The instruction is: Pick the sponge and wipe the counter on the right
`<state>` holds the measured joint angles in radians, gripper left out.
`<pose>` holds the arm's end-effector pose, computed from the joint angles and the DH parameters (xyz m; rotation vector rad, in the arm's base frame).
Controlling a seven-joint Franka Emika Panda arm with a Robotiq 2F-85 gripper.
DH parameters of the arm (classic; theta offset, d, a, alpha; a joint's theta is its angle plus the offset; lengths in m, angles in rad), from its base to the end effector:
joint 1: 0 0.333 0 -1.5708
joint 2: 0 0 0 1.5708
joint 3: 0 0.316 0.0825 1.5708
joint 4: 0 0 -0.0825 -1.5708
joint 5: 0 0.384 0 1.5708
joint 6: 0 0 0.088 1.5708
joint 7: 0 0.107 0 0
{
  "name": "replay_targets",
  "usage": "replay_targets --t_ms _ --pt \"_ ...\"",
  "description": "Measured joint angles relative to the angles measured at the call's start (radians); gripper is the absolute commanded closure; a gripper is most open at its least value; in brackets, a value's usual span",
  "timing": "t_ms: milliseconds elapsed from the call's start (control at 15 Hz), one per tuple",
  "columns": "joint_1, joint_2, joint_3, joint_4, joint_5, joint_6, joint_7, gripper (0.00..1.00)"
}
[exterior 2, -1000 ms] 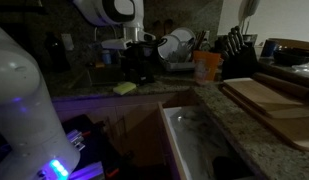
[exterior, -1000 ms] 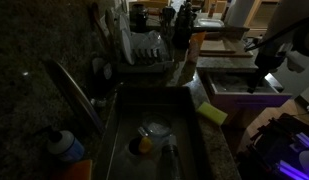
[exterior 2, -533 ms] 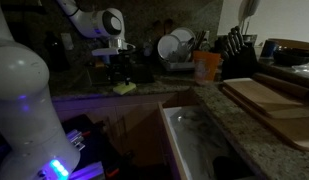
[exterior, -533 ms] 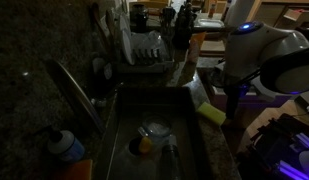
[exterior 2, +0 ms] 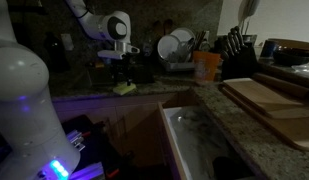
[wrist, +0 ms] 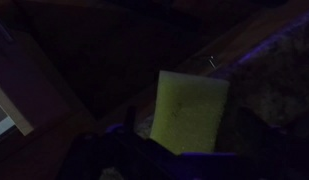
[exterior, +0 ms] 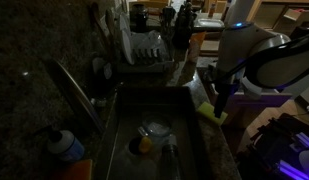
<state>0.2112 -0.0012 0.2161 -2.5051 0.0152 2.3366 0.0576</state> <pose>0.4058 0.1850 0.2695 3.0508 0.5524 -0.2560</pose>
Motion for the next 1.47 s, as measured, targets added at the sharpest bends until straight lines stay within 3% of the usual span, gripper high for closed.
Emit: replay_targets --t_ms 200,333,533,800,933,1067,1400,1467 --pt "0.000 -0.008 -0.007 -0.021 0.186 0.132 -0.081 0.00" --pt "0.000 -0.009 -0.013 -0.038 0.249 0.181 -0.112 0.00" --pt "0.000 -0.009 -0.016 -0.044 0.255 0.190 -0.114 0.00" --pt "0.000 0.041 -0.016 -0.037 0.135 0.098 -0.026 0.00" --pt "0.000 0.073 -0.016 -0.030 0.127 0.096 -0.018 0.00" --pt "0.000 0.083 -0.017 -0.022 0.127 0.095 -0.018 0.26" --pt "0.000 0.083 -0.017 -0.021 0.127 0.104 -0.017 0.60" --pt "0.000 0.082 -0.018 -0.020 0.127 0.107 -0.017 0.62"
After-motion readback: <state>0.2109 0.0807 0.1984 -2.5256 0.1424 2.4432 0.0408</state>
